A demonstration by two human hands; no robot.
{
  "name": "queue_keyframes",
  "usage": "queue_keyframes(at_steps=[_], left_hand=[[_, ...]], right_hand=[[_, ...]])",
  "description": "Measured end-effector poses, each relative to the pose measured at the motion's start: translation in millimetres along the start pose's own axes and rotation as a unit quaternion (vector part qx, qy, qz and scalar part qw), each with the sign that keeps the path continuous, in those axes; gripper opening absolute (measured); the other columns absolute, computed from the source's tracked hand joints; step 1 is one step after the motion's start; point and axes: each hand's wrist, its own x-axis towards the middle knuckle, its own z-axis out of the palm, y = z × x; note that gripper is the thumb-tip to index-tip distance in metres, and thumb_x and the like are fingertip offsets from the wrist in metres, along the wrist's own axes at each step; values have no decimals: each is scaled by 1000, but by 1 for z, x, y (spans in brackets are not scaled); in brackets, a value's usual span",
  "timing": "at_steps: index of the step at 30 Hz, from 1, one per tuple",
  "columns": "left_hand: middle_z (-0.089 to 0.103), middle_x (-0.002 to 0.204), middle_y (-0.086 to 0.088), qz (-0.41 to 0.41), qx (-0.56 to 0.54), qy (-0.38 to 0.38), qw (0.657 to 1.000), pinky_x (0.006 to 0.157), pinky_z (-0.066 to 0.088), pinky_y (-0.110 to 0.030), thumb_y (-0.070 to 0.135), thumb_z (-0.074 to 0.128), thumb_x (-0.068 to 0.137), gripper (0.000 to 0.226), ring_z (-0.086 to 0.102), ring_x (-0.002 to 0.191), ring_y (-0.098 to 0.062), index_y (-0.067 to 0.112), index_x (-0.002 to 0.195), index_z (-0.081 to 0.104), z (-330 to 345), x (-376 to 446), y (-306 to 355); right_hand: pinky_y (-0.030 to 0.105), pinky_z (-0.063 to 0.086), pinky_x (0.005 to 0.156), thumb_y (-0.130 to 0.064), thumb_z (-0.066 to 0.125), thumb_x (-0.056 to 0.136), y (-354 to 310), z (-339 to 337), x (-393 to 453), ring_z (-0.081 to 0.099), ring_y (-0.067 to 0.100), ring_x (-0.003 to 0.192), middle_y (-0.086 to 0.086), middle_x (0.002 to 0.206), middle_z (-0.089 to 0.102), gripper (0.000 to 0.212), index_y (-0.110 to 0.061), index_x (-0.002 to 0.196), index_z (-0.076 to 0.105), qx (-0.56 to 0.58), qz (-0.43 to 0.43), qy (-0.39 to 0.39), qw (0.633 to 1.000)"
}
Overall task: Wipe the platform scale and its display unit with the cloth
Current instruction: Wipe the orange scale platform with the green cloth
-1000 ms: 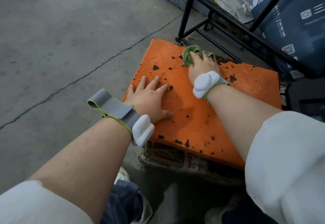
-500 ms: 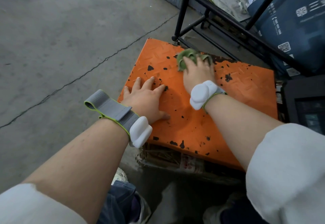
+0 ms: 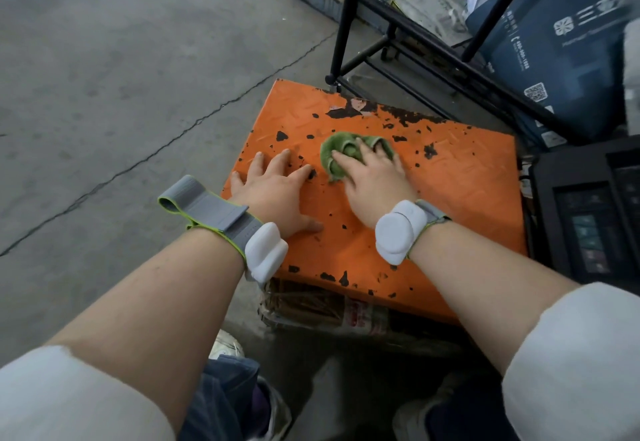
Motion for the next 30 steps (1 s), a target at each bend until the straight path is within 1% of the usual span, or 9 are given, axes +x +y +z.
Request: queue_keyframes(at_steps=[2,6,8,10,13,18,24,27,30], left_hand=[[-8,159,7,-4,1,1,1000,115,4,-60,67,60,74,94,-10,146,-29,42,147,7,0,-1,1],[-10,159,8,-3,10,-3,1000,115,3,-60,69,56,76,93,-11,146,-28,42,148,3,3,-1,-2],[-11,159,8,-4,12,-5,1000,115,3,-60,69,55,76,93,-11,146,-28,42,148,3,4,-1,-1],[-11,159,8,-7,9,-8,1000,115,4,-61,69,56,76,93,-11,146,-28,42,147,3,3,1,-1],[-10,159,9,-8,10,-5,1000,114,4,-62,69,56,76,93,-10,146,-28,43,147,3,4,0,-1],[-11,159,9,0,16,0,1000,115,3,-60,71,52,76,92,-11,146,-27,42,148,3,6,-2,-2],[-12,159,9,-5,15,-2,1000,114,3,-62,73,53,74,94,-12,146,-28,43,147,3,5,-3,1],[-14,158,9,4,26,-9,1000,114,3,-62,73,55,72,98,-13,146,-28,43,147,1,4,-5,0],[-15,158,11,12,26,-15,999,114,2,-63,75,56,69,101,-14,146,-28,44,147,0,5,-6,-2]], right_hand=[[47,9,119,-28,33,99,10,-3,0,16,32,144,6,158,16,47,-39,145,26,0,17,2,1000],[49,11,118,-24,35,98,22,-15,3,16,34,144,9,157,16,49,-35,145,28,24,141,-1,990],[52,6,118,-26,34,97,7,-14,-6,12,35,144,8,158,13,50,-37,145,25,20,118,-22,993],[54,2,118,-27,33,98,-11,-7,-22,9,34,145,6,159,10,50,-40,145,22,18,46,-32,998],[49,4,119,-29,32,99,-11,0,-35,12,31,145,4,158,14,47,-40,144,25,8,-11,-14,1000],[49,8,118,-27,34,98,9,-9,-26,15,33,144,7,157,19,45,-36,142,33,43,114,11,993],[49,6,119,-28,31,99,-18,3,-56,13,32,145,5,158,15,45,-38,143,28,29,4,-13,999],[46,8,119,-27,32,98,4,-5,-47,16,31,145,5,157,18,45,-37,142,32,34,77,-8,996],[49,8,119,-26,31,98,9,-12,-46,14,33,144,7,158,17,46,-36,143,30,40,135,-14,990]])
